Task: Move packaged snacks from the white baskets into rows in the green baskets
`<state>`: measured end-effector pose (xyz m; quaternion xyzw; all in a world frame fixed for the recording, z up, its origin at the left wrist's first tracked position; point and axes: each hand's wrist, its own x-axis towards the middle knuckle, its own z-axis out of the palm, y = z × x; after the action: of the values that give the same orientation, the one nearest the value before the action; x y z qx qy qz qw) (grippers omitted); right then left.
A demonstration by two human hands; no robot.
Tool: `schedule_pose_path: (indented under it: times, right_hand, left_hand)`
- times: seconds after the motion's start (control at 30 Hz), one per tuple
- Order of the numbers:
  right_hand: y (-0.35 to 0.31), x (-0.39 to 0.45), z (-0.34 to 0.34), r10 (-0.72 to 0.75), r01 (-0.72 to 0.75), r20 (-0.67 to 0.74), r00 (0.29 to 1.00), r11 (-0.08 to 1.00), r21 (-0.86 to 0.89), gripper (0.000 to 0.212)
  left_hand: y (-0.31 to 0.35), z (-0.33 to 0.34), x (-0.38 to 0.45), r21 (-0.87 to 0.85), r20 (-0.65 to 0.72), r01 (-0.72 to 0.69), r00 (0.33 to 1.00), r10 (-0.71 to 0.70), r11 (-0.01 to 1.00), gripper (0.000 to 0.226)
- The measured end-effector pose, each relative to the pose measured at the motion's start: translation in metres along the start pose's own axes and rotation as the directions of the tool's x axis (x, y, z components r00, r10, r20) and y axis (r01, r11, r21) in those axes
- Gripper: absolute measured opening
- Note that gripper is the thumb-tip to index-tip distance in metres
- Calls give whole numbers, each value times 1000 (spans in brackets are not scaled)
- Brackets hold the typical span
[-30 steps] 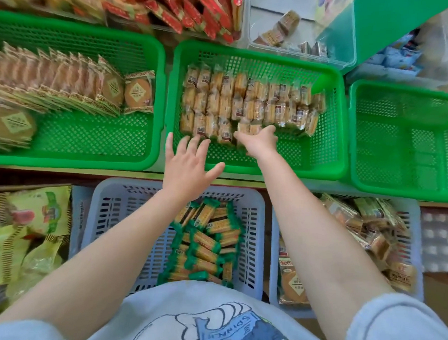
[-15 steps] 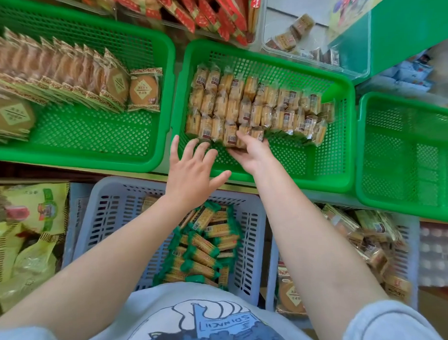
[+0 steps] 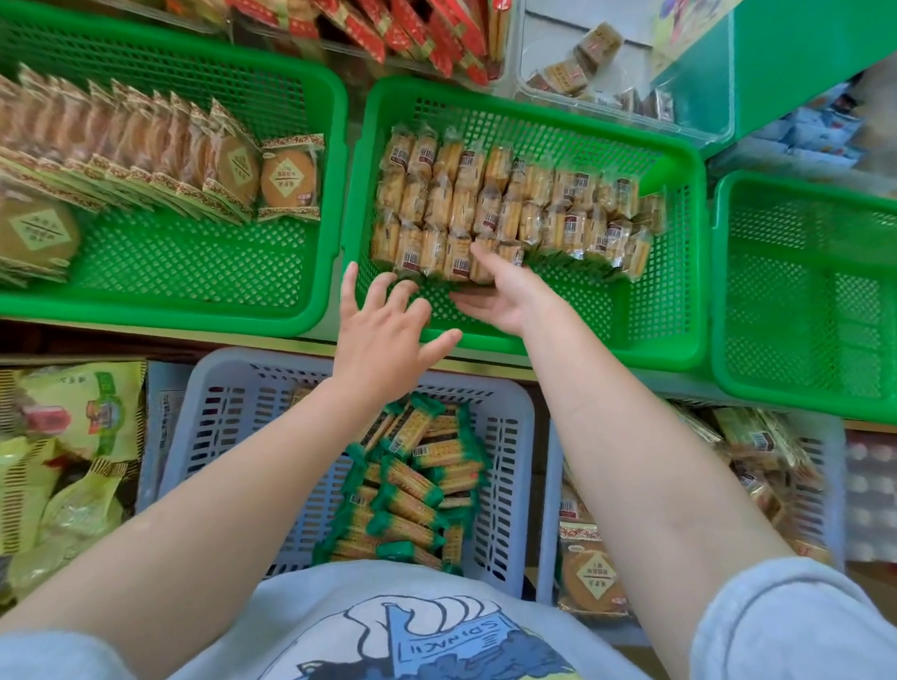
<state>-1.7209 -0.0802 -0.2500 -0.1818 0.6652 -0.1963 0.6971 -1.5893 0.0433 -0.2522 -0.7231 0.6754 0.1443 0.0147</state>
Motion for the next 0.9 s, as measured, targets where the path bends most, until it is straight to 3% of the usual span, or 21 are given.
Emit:
schedule_pose_path:
  times: [0.23, 0.3, 0.4, 0.47, 0.53, 0.6, 0.67, 0.73, 0.83, 0.9]
  right_hand:
    - [-6, -61, -13, -132, 132, 14, 991, 981, -141, 98]
    - [4, -86, -12, -203, 201, 6, 979, 965, -169, 86]
    - [34, -121, -1, -315, 298, -1, 949, 899, -321, 42]
    - [64, -133, 16, -278, 290, 95, 956, 842, -455, 14]
    - [101, -128, 36, -150, 238, 195, 969, 770, -592, 2]
    - [137, -110, 56, -27, 166, 203, 979, 688, -706, 6]
    - [165, -85, 75, 65, 76, 153, 986, 645, -760, 19]
    - [187, -58, 93, 115, 1, 88, 989, 605, -796, 30]
    - [211, -28, 115, 94, -57, -7, 996, 542, -838, 51]
    - [226, -12, 126, 67, -63, -29, 997, 589, -806, 64]
  left_hand:
    - [-3, -9, -2, -52, 47, -12, 999, 15, 999, 66]
    - [-10, -10, -6, -227, -37, -65, 998, 58, 972, 44]
    - [-34, -8, -46, -412, -292, -113, 956, -14, 904, 24]
    - [-61, 3, -89, -423, -343, -10, 927, -150, 906, 30]
    - [-89, 23, -133, -379, -192, 207, 936, -295, 902, 38]
    - [-114, 44, -168, -288, 0, 414, 902, -433, 863, 51]
    - [-134, 61, -192, -237, 65, 502, 862, -503, 832, 62]
    - [-147, 72, -208, -220, 97, 517, 855, -509, 827, 70]
    - [-159, 87, -222, -208, 125, 433, 901, -415, 877, 76]
    - [-165, 95, -226, -191, 153, 398, 915, -373, 897, 78]
